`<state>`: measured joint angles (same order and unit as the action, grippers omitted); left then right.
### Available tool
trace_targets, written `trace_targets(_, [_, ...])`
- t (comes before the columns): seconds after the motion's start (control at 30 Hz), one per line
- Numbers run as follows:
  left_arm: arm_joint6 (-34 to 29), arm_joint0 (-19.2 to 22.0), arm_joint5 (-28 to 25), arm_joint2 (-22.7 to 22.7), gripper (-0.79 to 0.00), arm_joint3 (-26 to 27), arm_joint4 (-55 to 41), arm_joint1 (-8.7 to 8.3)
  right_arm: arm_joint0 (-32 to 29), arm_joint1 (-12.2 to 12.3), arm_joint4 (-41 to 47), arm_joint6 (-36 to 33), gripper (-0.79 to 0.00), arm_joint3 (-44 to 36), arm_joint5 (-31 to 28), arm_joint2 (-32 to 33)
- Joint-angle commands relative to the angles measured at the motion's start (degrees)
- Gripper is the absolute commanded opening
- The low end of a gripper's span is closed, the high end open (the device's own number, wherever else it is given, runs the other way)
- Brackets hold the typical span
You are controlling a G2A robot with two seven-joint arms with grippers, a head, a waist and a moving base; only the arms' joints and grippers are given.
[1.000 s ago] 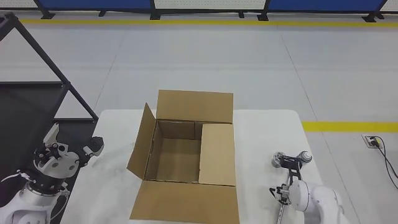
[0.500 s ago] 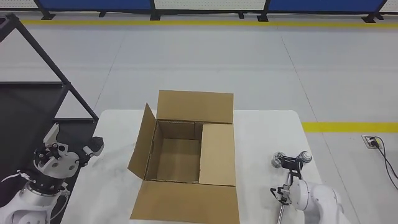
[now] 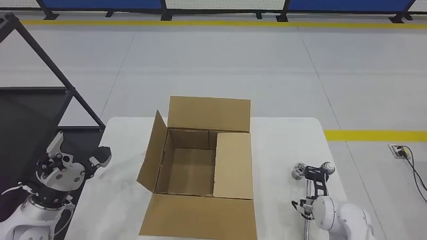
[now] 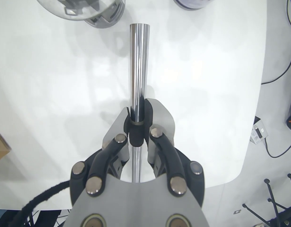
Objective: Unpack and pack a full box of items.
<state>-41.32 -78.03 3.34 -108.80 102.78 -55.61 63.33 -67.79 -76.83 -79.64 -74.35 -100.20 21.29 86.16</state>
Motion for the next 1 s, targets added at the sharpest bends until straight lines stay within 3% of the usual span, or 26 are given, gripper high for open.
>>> trace_targets(0.0, [0.0,0.0,0.0,0.0,0.0,0.0,0.0,0.0,-1.56,-0.01,0.78,1.01,-0.785,-3.63,0.81,0.84])
trace_targets(0.23, [0.0,0.0,0.0,0.0,0.0,0.0,0.0,0.0,-7.72,-0.5,5.3,8.92,-0.785,-22.28,3.96,0.65])
trace_targets(0.4, [0.48,-1.3,-0.2,1.01,0.0,2.09,1.58,0.04,-8.98,-1.03,9.92,15.28,-0.785,-30.59,5.37,-1.49])
trace_targets(0.8, [6.2,-4.13,-5.86,-3.89,0.0,2.56,-3.08,0.53,-9.33,-1.1,10.24,16.3,-0.785,-31.44,6.08,-1.51])
trace_targets(0.97, [9.42,-4.16,-5.92,-4.96,0.0,2.28,-4.01,0.66,-9.33,-1.15,10.93,18.57,-0.785,-31.95,5.07,-1.97])
